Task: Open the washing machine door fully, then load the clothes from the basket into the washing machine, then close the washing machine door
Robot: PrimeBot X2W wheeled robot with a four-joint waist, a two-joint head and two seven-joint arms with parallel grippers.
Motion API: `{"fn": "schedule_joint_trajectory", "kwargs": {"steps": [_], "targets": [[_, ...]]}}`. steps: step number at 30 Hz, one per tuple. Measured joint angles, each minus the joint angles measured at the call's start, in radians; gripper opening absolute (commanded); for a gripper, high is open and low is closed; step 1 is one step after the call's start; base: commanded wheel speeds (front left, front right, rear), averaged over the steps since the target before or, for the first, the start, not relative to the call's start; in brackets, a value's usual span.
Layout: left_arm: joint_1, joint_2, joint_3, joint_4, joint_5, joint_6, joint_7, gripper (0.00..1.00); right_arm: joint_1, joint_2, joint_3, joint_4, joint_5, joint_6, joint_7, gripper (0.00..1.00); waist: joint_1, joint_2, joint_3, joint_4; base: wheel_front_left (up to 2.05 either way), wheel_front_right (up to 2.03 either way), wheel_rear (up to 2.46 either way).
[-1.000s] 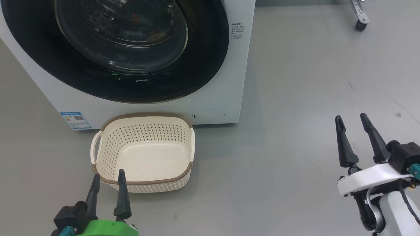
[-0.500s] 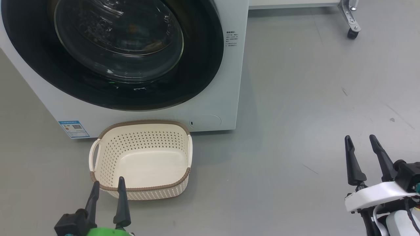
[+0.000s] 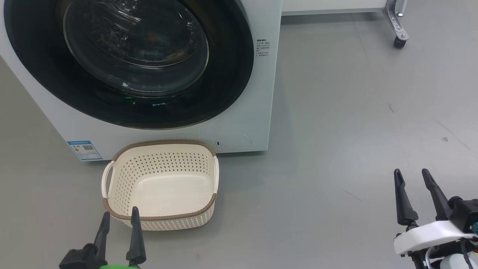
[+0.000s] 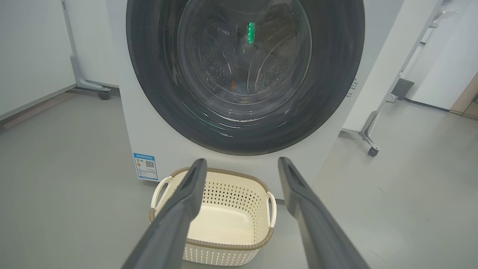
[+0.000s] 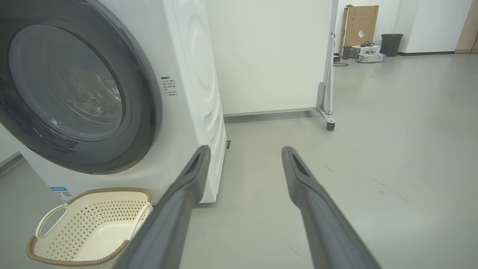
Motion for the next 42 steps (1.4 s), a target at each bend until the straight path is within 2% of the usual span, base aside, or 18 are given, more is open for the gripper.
{"fn": "schedule_joint_trajectory", "kwargs": {"steps": [42], "targets": [[0.014, 0.000, 0.014, -0.028, 0.014, 0.001, 0.000, 1.00, 0.003, 0.012, -0.012, -0.001, -0.013, 0.000, 0.000, 1.00, 0.0000, 0.0000, 0.001, 0.018, 0.00, 0.00, 0.00]]}}
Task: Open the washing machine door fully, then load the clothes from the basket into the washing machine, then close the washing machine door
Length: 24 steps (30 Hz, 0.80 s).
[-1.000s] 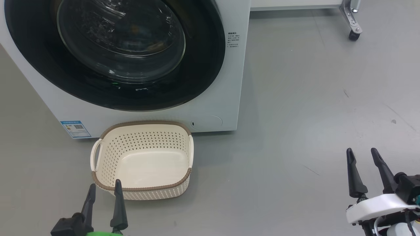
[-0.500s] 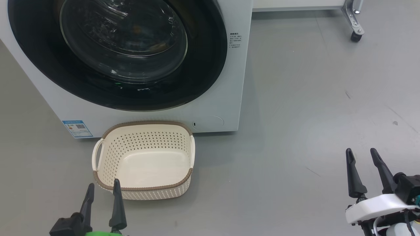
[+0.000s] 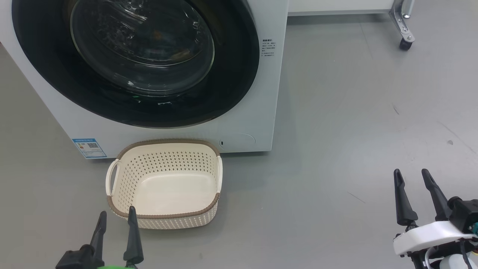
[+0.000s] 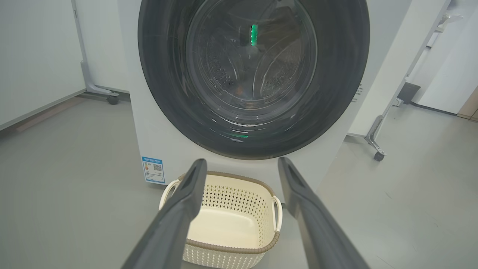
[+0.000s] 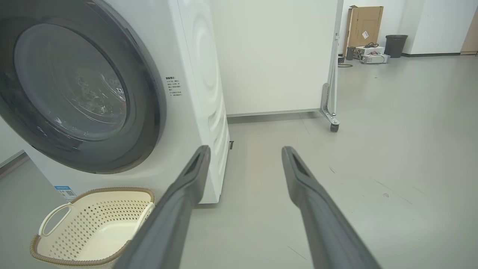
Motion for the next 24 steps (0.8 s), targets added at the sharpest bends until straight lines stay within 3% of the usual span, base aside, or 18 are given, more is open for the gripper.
{"fn": "schedule_joint_trajectory", "kwargs": {"steps": [24], "targets": [[0.002, 0.000, 0.012, 0.002, 0.000, 0.000, 0.000, 1.00, 0.001, 0.000, 0.006, 0.001, -0.004, 0.000, 0.000, 1.00, 0.0000, 0.0000, -0.026, 0.000, 0.00, 0.00, 0.00]]}}
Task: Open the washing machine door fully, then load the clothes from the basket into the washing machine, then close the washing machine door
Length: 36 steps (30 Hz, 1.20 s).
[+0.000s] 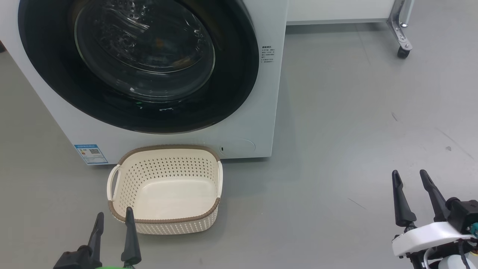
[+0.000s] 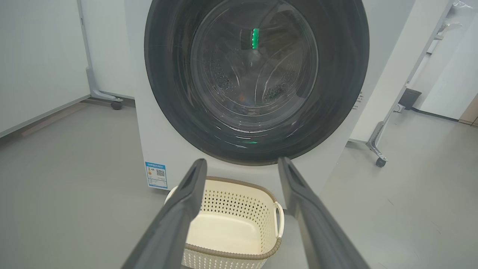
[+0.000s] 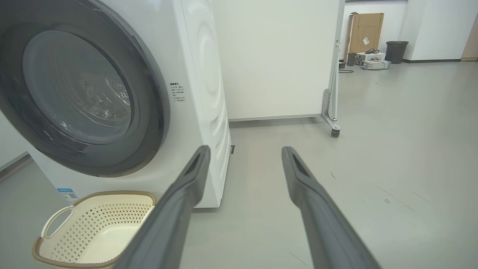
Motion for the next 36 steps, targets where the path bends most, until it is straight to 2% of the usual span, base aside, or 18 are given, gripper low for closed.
{"fn": "schedule_joint_trajectory", "kwargs": {"steps": [4, 5, 13, 18, 36], "targets": [[0.002, 0.000, 0.000, 0.003, 0.001, 0.000, 0.000, 1.00, 0.002, 0.000, 0.000, 0.000, 0.000, 0.000, 0.000, 1.00, 0.0000, 0.0000, -0.003, -0.001, 0.00, 0.00, 0.00], [0.002, 0.000, 0.000, 0.003, 0.001, 0.000, 0.000, 0.00, 0.004, 0.000, 0.000, 0.000, 0.000, 0.000, 0.000, 0.00, 0.0000, 0.0000, -0.004, -0.001, 0.00, 0.00, 0.00], [0.008, -0.005, -0.014, 0.066, -0.001, 0.000, 0.005, 0.00, 0.045, 0.041, 0.011, 0.067, 0.002, 0.000, 0.000, 0.00, 0.0000, 0.0000, -0.005, -0.001, 0.00, 0.00, 0.00], [0.023, -0.005, -0.015, 0.064, -0.041, -0.001, 0.005, 0.00, 0.046, 0.041, 0.011, 0.065, 0.041, 0.000, 0.003, 0.00, 0.0000, 0.0000, -0.005, -0.002, 0.00, 0.00, 0.00], [0.022, -0.004, 0.017, 0.049, -0.302, -0.009, 0.055, 0.00, 0.036, 0.059, -0.011, 0.059, 0.299, -0.003, 0.065, 0.00, 0.0000, 0.0000, -0.005, -0.008, 0.00, 0.00, 0.00]]}}
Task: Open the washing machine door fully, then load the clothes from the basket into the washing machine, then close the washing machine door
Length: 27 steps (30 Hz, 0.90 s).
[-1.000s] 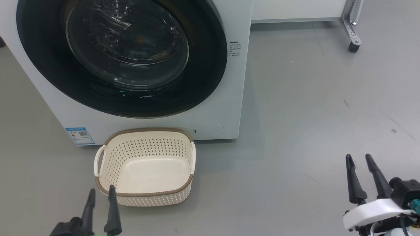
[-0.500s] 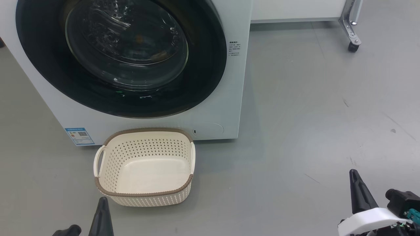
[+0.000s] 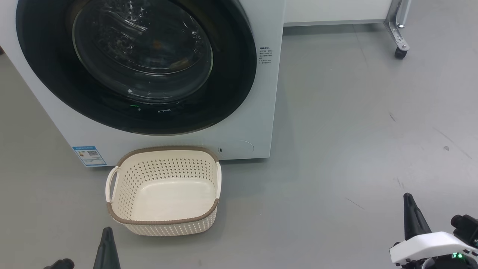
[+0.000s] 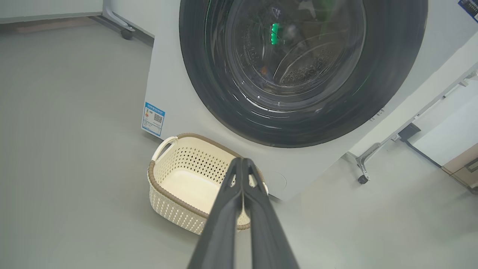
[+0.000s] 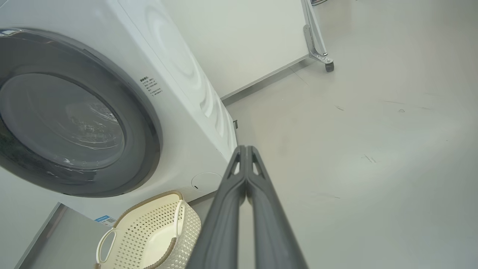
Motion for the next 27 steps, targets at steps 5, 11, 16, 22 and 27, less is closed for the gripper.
{"fn": "schedule_joint_trajectory", "kwargs": {"steps": [5, 11, 16, 22, 27], "targets": [[-0.002, 0.002, 0.009, -0.001, -0.069, 0.000, 0.013, 0.00, -0.001, 0.004, -0.010, -0.001, 0.066, -0.007, 0.021, 0.00, 0.0000, 0.0000, 0.000, -0.001, 0.00, 0.00, 0.00], [-0.003, 0.006, 0.028, -0.002, -0.166, 0.000, 0.038, 0.00, -0.007, 0.004, -0.020, -0.003, 0.157, -0.016, 0.048, 0.00, 0.0000, 0.0000, 0.000, -0.003, 0.00, 0.00, 0.00], [-0.005, 0.010, 0.034, -0.002, -0.234, -0.001, 0.054, 0.00, -0.024, 0.005, -0.026, -0.007, 0.223, -0.017, 0.066, 0.00, 0.0000, 0.0000, 0.000, -0.004, 0.00, 0.00, 0.00], [-0.017, 0.016, 0.046, -0.002, -0.312, -0.005, 0.071, 0.00, -0.026, 0.006, -0.037, -0.007, 0.301, -0.018, 0.086, 0.00, 0.0000, 0.0000, 0.000, -0.006, 0.00, 0.00, 0.00], [-0.026, 0.024, 0.058, 0.001, -0.379, -0.009, 0.084, 0.00, -0.042, 0.008, -0.045, -0.007, 0.367, -0.027, 0.103, 0.00, 0.0000, 0.0000, -0.001, -0.007, 0.00, 0.00, 0.00]]}}
